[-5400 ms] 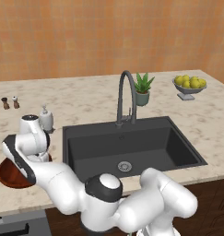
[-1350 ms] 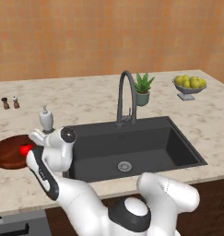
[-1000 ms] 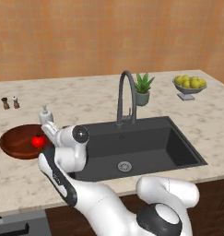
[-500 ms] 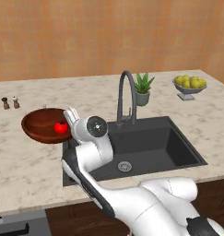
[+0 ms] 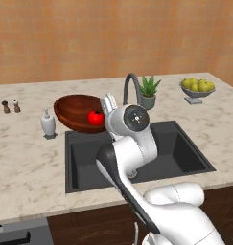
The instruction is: Pick the tomato from the sink and place it in the bowl. Then pick the bowl and place it in the microwave. Then close the microwave door and press the start button.
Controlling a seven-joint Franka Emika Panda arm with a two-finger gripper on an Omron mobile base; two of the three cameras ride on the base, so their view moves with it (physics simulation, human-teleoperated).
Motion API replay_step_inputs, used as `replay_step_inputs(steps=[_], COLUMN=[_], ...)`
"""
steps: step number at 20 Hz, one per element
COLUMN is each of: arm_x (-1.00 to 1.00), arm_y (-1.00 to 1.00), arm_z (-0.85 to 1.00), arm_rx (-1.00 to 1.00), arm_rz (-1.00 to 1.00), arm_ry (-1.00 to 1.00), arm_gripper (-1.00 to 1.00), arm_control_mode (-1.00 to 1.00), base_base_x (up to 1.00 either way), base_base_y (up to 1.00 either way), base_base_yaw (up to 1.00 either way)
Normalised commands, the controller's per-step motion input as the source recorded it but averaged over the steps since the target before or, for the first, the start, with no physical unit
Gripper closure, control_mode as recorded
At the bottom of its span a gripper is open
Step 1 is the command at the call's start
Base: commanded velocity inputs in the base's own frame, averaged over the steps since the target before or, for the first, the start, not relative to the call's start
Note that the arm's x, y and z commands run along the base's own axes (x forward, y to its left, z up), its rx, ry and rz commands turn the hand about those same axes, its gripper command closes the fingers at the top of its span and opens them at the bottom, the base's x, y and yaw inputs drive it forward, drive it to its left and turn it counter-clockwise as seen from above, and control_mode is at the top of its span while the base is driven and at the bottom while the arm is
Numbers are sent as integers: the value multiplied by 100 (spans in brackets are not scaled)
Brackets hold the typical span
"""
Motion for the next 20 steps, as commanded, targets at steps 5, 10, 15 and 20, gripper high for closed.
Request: replay_step_inputs(steps=[5, 10, 15, 20], arm_x=[-51, -39, -22, -3], arm_y=[-81, -59, -66, -39], arm_z=[69, 68, 44, 28], arm_rx=[0, -5, -9, 0], arm_rz=[-17, -23, -18, -9], arm_ry=[0, -3, 0, -2], arm_gripper=[100, 100, 100, 100], arm_control_mode=[-100, -100, -100, -100], base_base_x=[0, 0, 0, 0], base_base_y=[0, 0, 0, 0], base_base_yaw=[0, 0, 0, 0])
